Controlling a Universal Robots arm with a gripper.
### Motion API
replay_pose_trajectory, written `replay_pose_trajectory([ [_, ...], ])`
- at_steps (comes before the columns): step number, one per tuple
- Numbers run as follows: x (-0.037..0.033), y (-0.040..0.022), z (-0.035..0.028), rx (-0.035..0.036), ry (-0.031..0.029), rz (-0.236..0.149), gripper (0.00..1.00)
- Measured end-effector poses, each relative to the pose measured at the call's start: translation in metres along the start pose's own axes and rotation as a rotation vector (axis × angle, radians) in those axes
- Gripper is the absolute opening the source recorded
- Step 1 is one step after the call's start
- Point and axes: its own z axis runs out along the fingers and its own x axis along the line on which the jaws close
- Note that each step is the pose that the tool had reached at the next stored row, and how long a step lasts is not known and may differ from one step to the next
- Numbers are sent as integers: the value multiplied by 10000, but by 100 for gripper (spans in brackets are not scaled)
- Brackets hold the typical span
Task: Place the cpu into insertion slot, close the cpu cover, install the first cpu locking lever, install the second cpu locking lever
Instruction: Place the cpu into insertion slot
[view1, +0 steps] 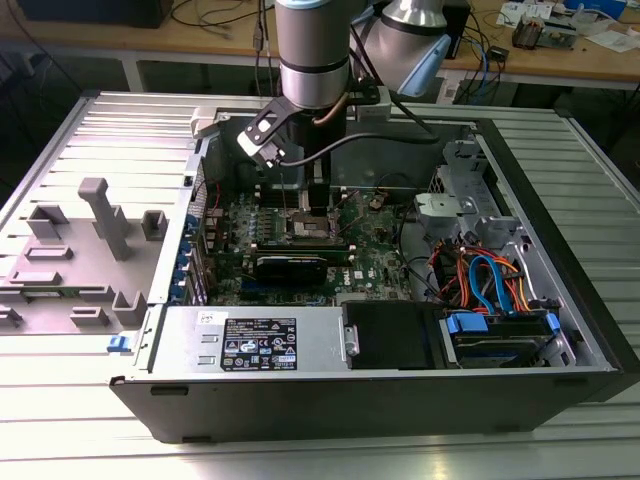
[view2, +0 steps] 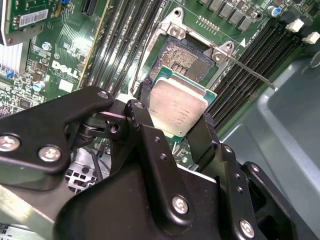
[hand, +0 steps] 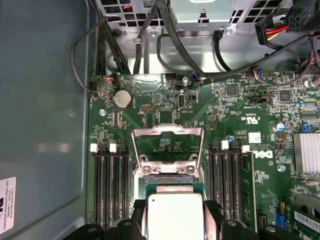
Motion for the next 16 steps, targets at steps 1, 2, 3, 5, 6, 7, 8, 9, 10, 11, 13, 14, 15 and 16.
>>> replay_pose_trajectory([
  [1, 0, 0, 0, 0, 2, 0, 54],
  [2, 0, 0, -1, 1, 3, 0, 54],
  [3, 0, 0, 0, 0, 8, -1, 54],
  [5, 0, 0, 0, 2, 75, 5, 54],
  [6, 0, 0, 0, 1, 78, 5, 54],
  [7, 0, 0, 0, 2, 82, 6, 54],
  [8, 0, 0, 0, 2, 87, 6, 54],
  [9, 0, 0, 0, 2, 93, 7, 54],
  [10, 0, 0, 0, 2, 96, 7, 54],
  [11, 0, 0, 0, 2, 115, 9, 54],
  [13, 0, 0, 0, 2, 129, 10, 54],
  [14, 0, 0, 0, 2, 131, 10, 54],
  [15, 0, 0, 0, 2, 133, 10, 54],
  [16, 0, 0, 0, 2, 136, 10, 54],
])
